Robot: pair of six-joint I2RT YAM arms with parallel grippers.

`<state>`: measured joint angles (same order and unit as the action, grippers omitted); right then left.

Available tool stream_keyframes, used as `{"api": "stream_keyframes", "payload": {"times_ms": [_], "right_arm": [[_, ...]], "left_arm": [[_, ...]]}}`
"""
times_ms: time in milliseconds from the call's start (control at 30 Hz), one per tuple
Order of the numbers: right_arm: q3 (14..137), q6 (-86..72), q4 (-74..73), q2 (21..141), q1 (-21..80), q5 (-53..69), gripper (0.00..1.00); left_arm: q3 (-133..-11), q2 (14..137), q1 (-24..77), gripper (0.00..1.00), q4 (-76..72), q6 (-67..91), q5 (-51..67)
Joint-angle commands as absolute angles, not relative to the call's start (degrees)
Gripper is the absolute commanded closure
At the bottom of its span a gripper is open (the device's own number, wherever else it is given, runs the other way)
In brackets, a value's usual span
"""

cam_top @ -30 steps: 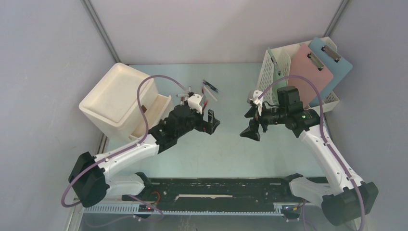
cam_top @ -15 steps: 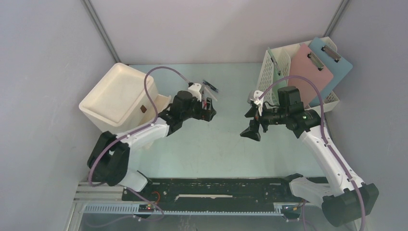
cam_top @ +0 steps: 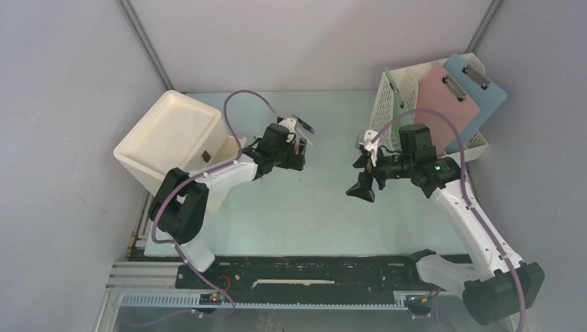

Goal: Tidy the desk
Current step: Pick up the stationery from the center of the board.

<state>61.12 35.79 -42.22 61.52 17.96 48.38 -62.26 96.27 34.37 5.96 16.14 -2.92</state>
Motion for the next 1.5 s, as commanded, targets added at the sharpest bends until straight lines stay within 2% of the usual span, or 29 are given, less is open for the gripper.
{"api": "stream_keyframes", "payload": {"times_ms": [0,433,667,833,1133,1467], "right_arm": [[61.05,37.30,-42.20,62.26,18.53,46.85,0.00],[61.07,38.23,-42.52,63.19,19.87,44.66,0.00],[61.08,38.41,-42.58,63.08,20.09,44.29,0.00],[61.02,38.41,-42.62,63.19,20.26,44.06,0.00],[61.05,38.54,-42.68,63.10,20.26,44.12,0.00],[61.04,38.50,-42.64,62.93,20.28,43.99,0.00]], "left_arm": [[-65.46,97.61,34.54,0.12,7.59,13.58,-5.98],[-71.27,103.12,34.52,0.17,11.69,12.33,-10.28],[-75.97,107.82,34.54,0.29,15.27,11.53,-9.69],[-79.31,110.94,34.44,0.43,17.48,11.04,-9.10],[-84.02,115.97,34.45,0.46,21.61,10.90,-10.92],[-86.24,119.47,33.84,0.58,23.73,11.46,-9.85]]}}
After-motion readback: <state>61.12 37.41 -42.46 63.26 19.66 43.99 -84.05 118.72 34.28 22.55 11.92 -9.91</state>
